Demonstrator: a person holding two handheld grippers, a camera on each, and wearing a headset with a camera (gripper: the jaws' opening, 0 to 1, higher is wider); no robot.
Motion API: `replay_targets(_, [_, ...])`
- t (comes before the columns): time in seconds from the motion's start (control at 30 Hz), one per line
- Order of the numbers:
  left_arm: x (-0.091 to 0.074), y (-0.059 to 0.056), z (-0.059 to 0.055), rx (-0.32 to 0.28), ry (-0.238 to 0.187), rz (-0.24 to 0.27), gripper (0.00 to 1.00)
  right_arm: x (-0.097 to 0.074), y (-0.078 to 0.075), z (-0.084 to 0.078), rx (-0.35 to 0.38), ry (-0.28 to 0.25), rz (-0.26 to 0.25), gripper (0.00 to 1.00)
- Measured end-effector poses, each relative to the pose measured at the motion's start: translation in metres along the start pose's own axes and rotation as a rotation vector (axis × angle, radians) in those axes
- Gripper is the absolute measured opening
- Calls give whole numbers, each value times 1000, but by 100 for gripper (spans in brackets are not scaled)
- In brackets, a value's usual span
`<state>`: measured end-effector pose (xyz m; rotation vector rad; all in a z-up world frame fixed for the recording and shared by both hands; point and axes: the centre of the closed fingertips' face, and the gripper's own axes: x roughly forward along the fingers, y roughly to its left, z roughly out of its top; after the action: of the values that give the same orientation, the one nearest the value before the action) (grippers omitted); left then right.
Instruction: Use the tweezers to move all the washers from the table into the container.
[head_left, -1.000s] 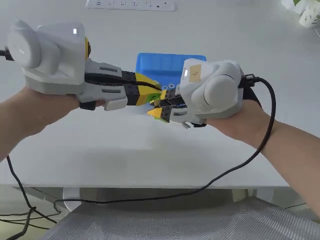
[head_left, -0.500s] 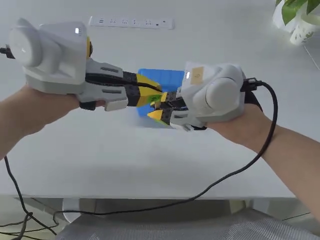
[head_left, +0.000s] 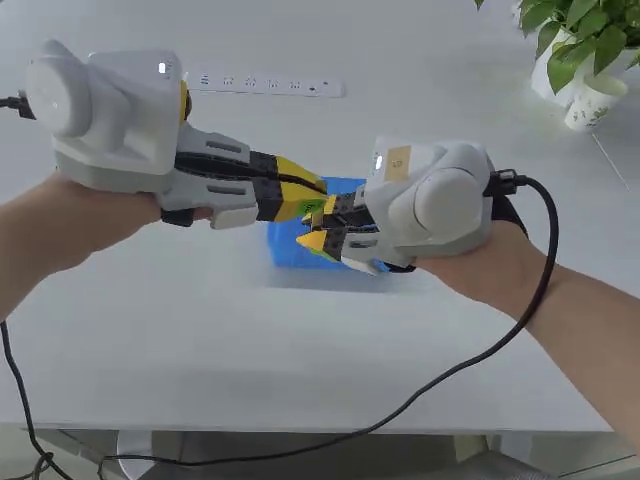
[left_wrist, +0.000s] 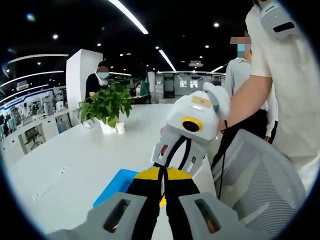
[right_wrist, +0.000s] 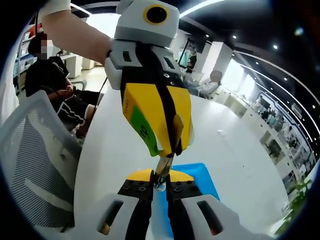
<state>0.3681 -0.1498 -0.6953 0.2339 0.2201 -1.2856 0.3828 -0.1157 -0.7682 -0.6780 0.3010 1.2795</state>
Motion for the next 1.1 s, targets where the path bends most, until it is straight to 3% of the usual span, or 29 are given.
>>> replay_targets(0.2, [3,9,5,7,-4,10,4,-2,-11,0,-11,2,-6,10])
replay_targets(0.5, [15,32,8,0,-16,19,4,1,-35,-8,-14,13,-12,10])
replay_targets(0.7, [25,43,1,-2,-8,11,4,5,-45,-18,5,16,-18,10])
replay_targets(1.1, [50,53,-17,-26,-3,-14,4,12,-52,-48,41,40,-18,10])
